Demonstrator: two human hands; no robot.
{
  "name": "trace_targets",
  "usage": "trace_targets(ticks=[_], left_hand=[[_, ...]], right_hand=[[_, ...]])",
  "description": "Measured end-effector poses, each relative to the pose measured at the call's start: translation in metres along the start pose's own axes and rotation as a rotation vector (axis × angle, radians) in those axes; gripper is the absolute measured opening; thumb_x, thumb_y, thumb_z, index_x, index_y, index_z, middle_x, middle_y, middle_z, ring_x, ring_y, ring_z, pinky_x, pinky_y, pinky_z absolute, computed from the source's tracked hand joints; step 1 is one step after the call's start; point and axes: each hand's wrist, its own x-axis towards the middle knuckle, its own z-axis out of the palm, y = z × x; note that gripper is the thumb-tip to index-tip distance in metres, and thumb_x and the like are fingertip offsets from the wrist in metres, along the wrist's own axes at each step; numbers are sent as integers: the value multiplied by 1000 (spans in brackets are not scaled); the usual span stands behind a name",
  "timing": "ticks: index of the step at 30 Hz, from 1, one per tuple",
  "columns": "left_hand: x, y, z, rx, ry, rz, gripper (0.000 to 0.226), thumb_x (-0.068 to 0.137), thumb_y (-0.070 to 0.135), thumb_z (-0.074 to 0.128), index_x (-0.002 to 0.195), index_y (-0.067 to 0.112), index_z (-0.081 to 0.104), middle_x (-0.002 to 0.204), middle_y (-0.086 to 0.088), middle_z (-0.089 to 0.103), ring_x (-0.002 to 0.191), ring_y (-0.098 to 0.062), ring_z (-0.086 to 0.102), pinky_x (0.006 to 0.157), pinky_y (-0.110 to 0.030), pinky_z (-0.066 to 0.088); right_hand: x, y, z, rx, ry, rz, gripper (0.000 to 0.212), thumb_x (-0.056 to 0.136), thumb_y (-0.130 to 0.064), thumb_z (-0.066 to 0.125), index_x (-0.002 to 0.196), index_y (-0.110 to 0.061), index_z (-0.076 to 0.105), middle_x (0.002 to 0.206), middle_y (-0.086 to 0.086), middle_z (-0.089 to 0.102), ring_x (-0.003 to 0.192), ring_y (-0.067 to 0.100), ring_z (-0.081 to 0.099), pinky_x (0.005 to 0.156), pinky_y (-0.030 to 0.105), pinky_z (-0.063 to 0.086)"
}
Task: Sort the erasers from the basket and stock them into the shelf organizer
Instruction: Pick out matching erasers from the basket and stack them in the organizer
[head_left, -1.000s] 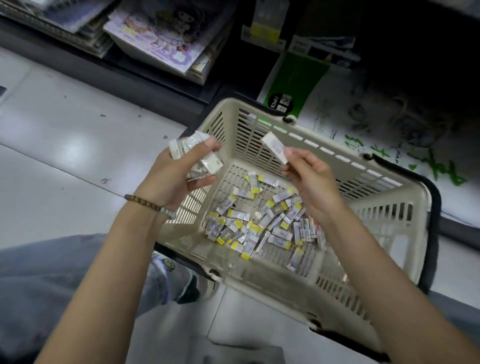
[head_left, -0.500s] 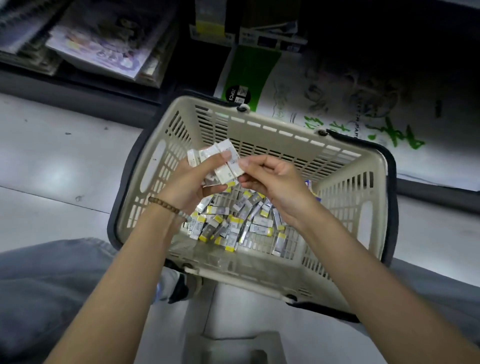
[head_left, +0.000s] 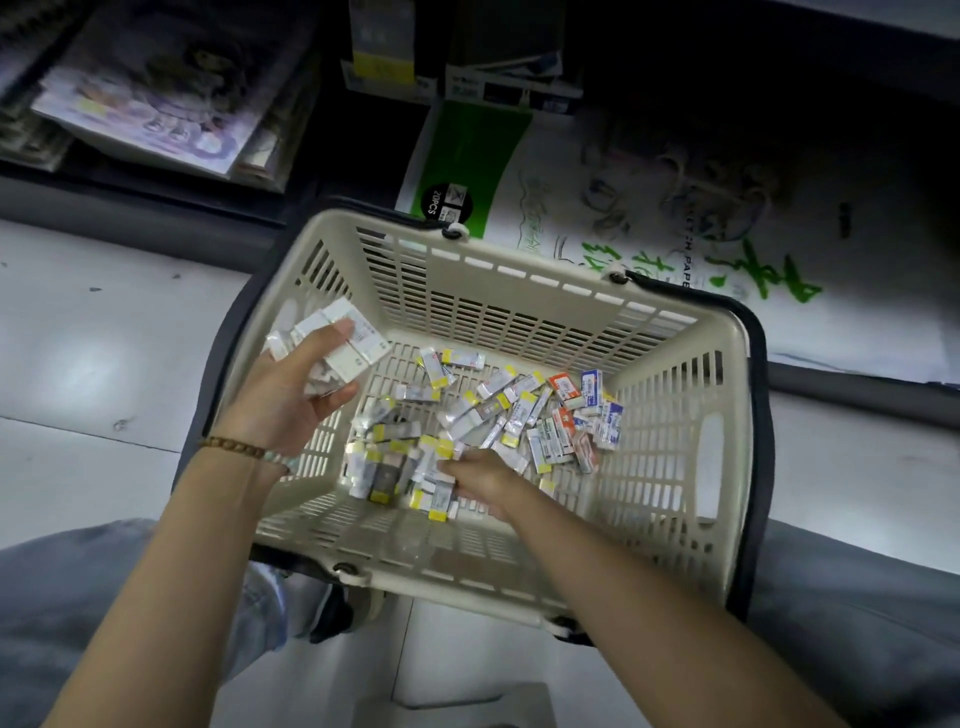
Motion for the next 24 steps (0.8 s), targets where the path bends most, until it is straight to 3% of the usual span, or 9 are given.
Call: trace_targets(ticks=[4,7,9,11,13,17,20,22,24], left_hand=[[6,-1,-7,0,13,-17,33,61,34,75,88,21,62,66,12,71,61,-3,67,46,-12,49],[9,-3,-7,3,3,-18,34,62,34,75,91,21,62,66,13,71,60,-2,67,47,-12,49],[8,-5,-5,13,-12,-29,34,65,33,75,94,20,62,67,15,71,58,-1,67,48,-12,50],[7,-7,-1,20,-17,-53,42,64,34,76,100,18,64,79,12,72,64,-2,67,49,-12,50],[9,-9,3,23,-1,-79,72,58,36,80,122,15,57,107,5,63,82,-8,64,50,-13,50],[11,-11,5,65,3,-120,120,41,40,91,143,11,35,129,-4,50,98,-16,58,52,-16,52],[11,-13,5,105,20,-131,130,29,47,93,141,12,37,133,-11,49,103,-22,57,53,-16,52],[12,-14,5,108,25,-130,132,26,47,94,141,14,38,135,-11,48,103,-22,57,53,-16,52],[12,-14,4,104,26,-134,131,27,46,93,142,14,37,134,-11,48,101,-20,58,53,-16,52]], right_hand=[[-1,6,-22,207,31,-174,28,93,-3,54,120,0,58,120,20,61,92,21,64,77,21,54],[-10,20,-64,162,457,-429,20,90,5,53,107,4,62,107,17,61,83,9,62,81,21,53],[-11,29,-87,-59,708,-455,21,88,0,57,108,0,61,108,12,57,97,18,58,89,30,48],[-7,34,-94,-306,656,-362,41,88,-11,60,128,-6,52,126,12,49,120,27,47,102,34,38],[-6,34,-87,-443,511,-275,62,89,-21,60,144,-18,34,145,7,36,136,25,29,111,34,28],[-10,29,-79,-99,177,-374,42,89,-1,58,130,-11,54,129,5,57,125,22,49,87,14,43],[-14,25,-93,25,399,-460,28,89,1,56,115,-9,63,117,3,62,112,26,58,77,11,49],[-13,24,-106,-54,693,-471,32,89,-2,56,119,-12,57,129,6,53,120,24,50,93,23,43],[-7,25,-117,-185,771,-471,44,88,-4,58,130,-10,47,137,9,42,130,24,37,107,28,30]])
